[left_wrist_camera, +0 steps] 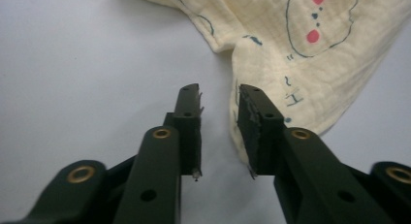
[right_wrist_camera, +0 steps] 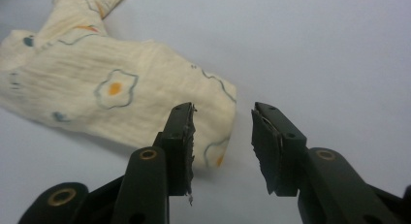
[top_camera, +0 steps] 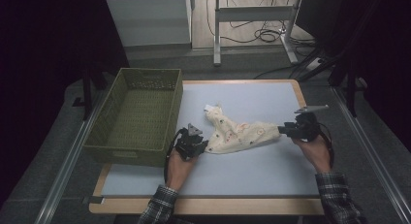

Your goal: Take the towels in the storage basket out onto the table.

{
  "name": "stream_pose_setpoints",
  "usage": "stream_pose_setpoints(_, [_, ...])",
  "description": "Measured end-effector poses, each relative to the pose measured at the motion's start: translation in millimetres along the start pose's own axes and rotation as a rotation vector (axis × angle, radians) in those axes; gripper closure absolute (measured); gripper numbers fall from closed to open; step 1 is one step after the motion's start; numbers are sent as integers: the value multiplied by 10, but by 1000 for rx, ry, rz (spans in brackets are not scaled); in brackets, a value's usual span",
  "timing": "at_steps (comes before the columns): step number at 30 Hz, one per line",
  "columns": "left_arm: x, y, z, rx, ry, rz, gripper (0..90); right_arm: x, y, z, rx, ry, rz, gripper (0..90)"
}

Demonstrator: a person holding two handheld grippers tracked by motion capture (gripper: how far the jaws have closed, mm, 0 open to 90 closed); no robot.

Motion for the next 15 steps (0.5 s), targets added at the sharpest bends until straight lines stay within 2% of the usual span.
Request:
stream_pose_setpoints(2, [5, -21, -14, 6, -10, -14, 650, -3, -74, -59, 2, -2, 12, 588])
stream_pose_setpoints(5, [16, -41, -38, 12, -18, -32, 611, -6, -93, -147, -9, 2, 26, 570])
stream_pose_setpoints(7, [48, -86, -73, 38, -37, -60, 556, 1, -7, -292, -32, 11, 43, 524])
stream_pose_setpoints(8, [48, -86, -73, 38, -37, -60, 533, 1, -7, -292, -32, 11, 43, 524])
stream_pose_setpoints(9, [74, -101, -93, 41, -37, -73, 508, 3, 84, -355, -36, 25, 65, 499])
stream_pose_setpoints(11, [92, -81, -106, 34, -30, -79, 475, -5, 184, -383, -43, 31, 73, 488])
stream_pose_setpoints(12, [98, -60, -110, 27, -28, -78, 474, -14, 229, -386, -42, 29, 69, 496])
stream_pose_setpoints(13, [106, -36, -112, 23, -25, -79, 475, -23, 268, -379, -30, 24, 57, 539])
stream_pose_setpoints(15, [136, 26, -124, 3, -2, -82, 548, -51, 303, -358, -7, 14, 74, 701])
Point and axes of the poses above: each handheld gripper's, and its own axes: y roughly forward along the jaws, z roughly out of its top, x roughly to its right, the point moved 5 cm from there along y, roughly forward along the jaws, and after that the axes turned 3 degrees about -z, right-handed, at the moved point
